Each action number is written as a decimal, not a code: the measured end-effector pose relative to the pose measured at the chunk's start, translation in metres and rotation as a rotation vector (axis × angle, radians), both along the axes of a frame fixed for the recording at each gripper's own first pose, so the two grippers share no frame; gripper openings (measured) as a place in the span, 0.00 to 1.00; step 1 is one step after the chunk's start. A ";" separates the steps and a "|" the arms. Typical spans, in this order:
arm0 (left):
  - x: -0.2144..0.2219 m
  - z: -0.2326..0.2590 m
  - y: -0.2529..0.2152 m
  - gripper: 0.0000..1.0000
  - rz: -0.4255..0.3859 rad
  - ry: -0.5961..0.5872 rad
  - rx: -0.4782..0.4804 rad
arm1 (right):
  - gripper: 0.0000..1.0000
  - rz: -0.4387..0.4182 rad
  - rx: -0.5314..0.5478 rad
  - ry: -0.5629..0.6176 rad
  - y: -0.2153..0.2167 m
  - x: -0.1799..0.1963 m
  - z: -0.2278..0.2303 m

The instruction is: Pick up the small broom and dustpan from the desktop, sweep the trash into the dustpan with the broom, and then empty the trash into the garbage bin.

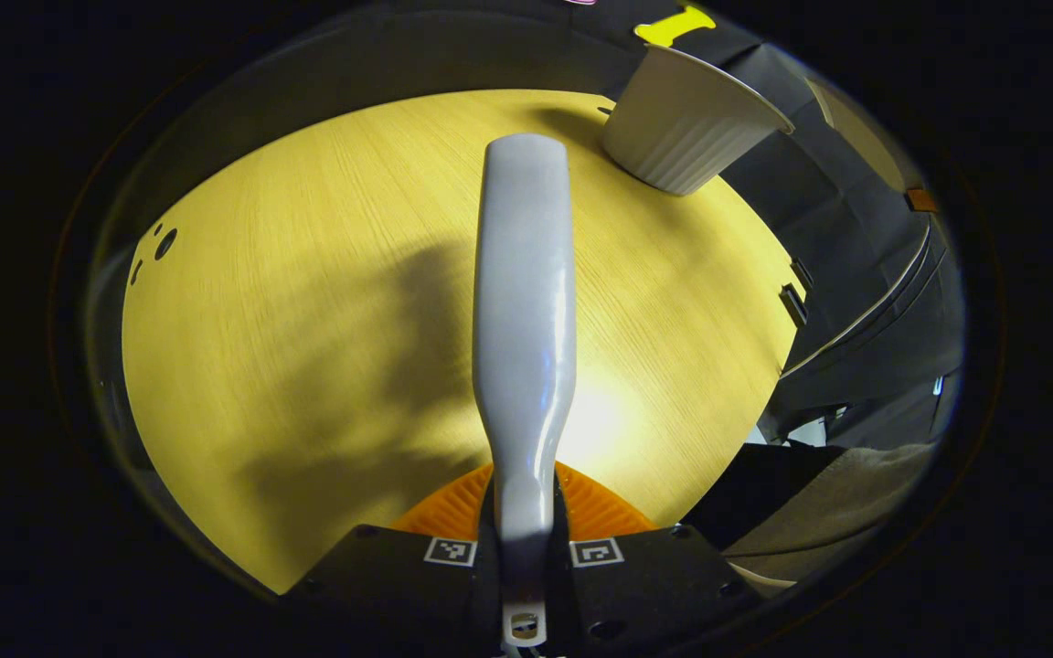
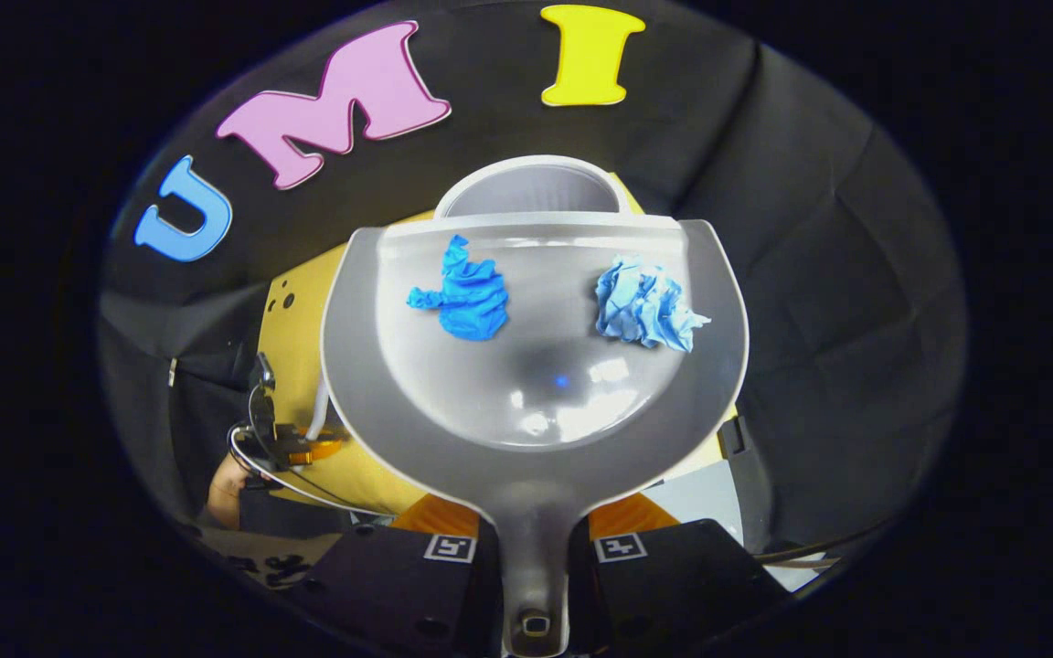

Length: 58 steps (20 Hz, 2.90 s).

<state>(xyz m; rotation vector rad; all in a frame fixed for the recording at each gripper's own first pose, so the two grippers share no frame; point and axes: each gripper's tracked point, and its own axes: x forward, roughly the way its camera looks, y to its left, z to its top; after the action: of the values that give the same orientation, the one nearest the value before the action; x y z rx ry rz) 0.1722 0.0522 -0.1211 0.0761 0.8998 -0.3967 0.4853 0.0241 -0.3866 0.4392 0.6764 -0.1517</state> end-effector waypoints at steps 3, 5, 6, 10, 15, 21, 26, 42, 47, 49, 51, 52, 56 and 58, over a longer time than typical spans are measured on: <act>-0.001 -0.002 -0.001 0.23 0.006 0.007 -0.026 | 0.32 0.009 0.014 0.024 0.004 0.002 -0.002; -0.001 -0.002 0.001 0.23 0.009 0.010 -0.034 | 0.32 0.023 0.034 0.055 0.009 -0.004 0.005; -0.001 -0.001 0.000 0.23 0.009 0.008 -0.032 | 0.32 0.035 0.036 0.076 0.009 -0.009 0.007; -0.002 -0.003 -0.001 0.23 0.009 0.006 -0.050 | 0.32 0.074 0.054 0.138 0.008 -0.019 0.011; 0.002 -0.002 -0.001 0.23 -0.005 0.018 -0.048 | 0.32 0.124 0.107 0.244 0.012 -0.030 0.014; 0.003 0.001 -0.003 0.23 0.013 0.034 -0.066 | 0.32 0.148 0.197 0.328 0.021 -0.036 0.024; 0.006 0.006 -0.006 0.23 0.038 0.044 -0.068 | 0.32 0.205 0.228 0.396 0.024 -0.040 0.029; 0.007 0.008 -0.018 0.23 0.145 0.055 -0.046 | 0.32 0.313 0.417 0.380 0.027 -0.056 0.059; 0.008 0.006 -0.017 0.23 0.145 0.053 -0.044 | 0.32 0.308 0.426 0.356 0.029 -0.057 0.074; 0.009 0.005 -0.016 0.23 0.139 0.051 -0.041 | 0.32 0.313 0.413 0.364 0.030 -0.063 0.077; 0.009 0.005 -0.017 0.23 0.142 0.052 -0.047 | 0.32 0.311 0.398 0.365 0.028 -0.064 0.080; 0.009 0.006 -0.018 0.23 0.143 0.050 -0.047 | 0.32 0.305 0.397 0.363 0.027 -0.062 0.083; 0.009 0.005 -0.017 0.23 0.143 0.047 -0.048 | 0.32 0.306 0.420 0.305 0.032 -0.057 0.095; 0.008 0.005 -0.016 0.23 0.138 0.040 -0.051 | 0.32 0.291 0.414 0.271 0.032 -0.056 0.097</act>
<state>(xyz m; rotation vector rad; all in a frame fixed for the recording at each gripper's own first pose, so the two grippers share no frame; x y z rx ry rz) 0.1807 0.0359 -0.1160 -0.0402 0.9278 -0.2931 0.4298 0.0565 -0.2893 0.7174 1.0359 0.2134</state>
